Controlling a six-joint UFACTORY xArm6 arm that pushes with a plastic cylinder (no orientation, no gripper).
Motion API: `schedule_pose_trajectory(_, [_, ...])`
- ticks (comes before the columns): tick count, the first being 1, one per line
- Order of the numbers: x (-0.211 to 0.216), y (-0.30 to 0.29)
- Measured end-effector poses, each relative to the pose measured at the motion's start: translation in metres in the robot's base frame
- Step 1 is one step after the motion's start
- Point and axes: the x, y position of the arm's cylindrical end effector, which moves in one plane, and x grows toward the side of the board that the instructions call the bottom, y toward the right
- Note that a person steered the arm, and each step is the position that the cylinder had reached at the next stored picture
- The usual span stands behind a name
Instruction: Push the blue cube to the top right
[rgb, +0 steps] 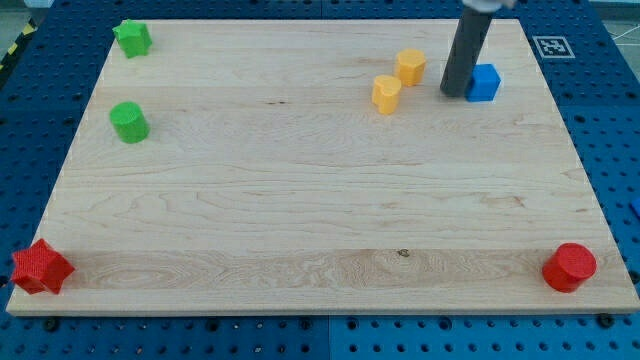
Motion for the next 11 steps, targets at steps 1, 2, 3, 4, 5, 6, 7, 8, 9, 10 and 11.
schedule_pose_trajectory(1, [-0.012,0.001])
schedule_pose_trajectory(2, [-0.006,-0.004])
schedule_pose_trajectory(3, [0.056,-0.028])
schedule_pose_trajectory(4, [0.065,-0.028])
schedule_pose_trajectory(5, [0.059,0.022])
schedule_pose_trajectory(6, [0.049,0.033])
schedule_pose_trajectory(7, [0.032,0.034])
schedule_pose_trajectory(8, [-0.018,0.035])
schedule_pose_trajectory(9, [-0.031,0.035])
schedule_pose_trajectory(10, [-0.031,0.035])
schedule_pose_trajectory(11, [0.005,0.035])
